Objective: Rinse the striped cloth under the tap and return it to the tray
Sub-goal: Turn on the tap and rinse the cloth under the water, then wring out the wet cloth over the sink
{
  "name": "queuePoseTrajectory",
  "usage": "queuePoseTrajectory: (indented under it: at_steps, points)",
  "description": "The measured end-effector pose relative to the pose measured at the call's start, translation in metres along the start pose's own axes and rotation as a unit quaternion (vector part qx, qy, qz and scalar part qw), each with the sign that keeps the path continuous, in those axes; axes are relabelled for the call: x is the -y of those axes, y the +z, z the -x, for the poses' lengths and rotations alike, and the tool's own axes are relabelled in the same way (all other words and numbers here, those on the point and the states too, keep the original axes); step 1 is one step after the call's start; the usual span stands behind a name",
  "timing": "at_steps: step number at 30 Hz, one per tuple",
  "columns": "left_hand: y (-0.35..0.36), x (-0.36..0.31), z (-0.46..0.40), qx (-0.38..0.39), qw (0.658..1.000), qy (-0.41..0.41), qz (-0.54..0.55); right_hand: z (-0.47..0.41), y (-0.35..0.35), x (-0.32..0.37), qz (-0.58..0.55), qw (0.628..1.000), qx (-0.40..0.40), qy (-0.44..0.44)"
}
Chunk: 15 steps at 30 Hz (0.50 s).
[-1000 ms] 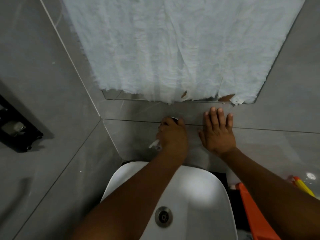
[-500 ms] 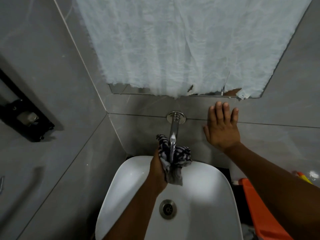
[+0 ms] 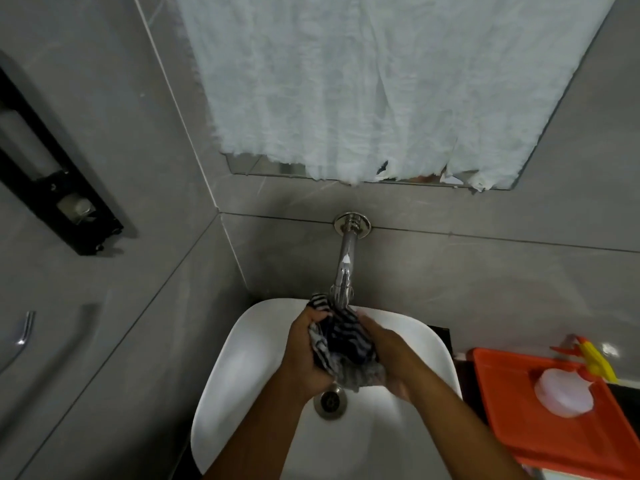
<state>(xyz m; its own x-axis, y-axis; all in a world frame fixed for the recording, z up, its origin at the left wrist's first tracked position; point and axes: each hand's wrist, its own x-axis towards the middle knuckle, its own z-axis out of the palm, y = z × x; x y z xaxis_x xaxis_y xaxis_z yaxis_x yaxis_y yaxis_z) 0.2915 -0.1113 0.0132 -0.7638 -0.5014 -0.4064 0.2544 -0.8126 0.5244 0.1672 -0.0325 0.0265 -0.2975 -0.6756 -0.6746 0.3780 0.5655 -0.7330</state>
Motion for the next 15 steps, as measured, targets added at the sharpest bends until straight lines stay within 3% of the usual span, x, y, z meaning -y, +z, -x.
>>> queuePoseTrajectory:
  at_steps: [4, 6, 8, 11, 15]
  points:
    - [-0.016, 0.015, -0.002, -0.11, 0.99, -0.017, -0.084, 0.005, -0.018, -0.024, 0.01, 1.0, -0.011, -0.017]
    - [-0.021, 0.026, -0.005, -0.189, 0.97, -0.005, -0.151, 0.009, -0.035, -0.033, 0.006, 0.999, -0.019, -0.032]
    - [-0.017, 0.036, -0.01, -0.218, 0.95, 0.006, -0.223, 0.014, -0.052, -0.04, -0.017, 0.998, -0.047, -0.042]
    - [0.008, 0.058, -0.028, -0.213, 0.915, 0.015, -0.342, 0.027, -0.083, -0.055, -0.072, 0.992, -0.084, -0.057]
    - [0.075, 0.103, -0.073, -0.113, 0.843, 0.039, -0.524, 0.043, -0.141, -0.09, -0.17, 0.969, -0.161, -0.081]
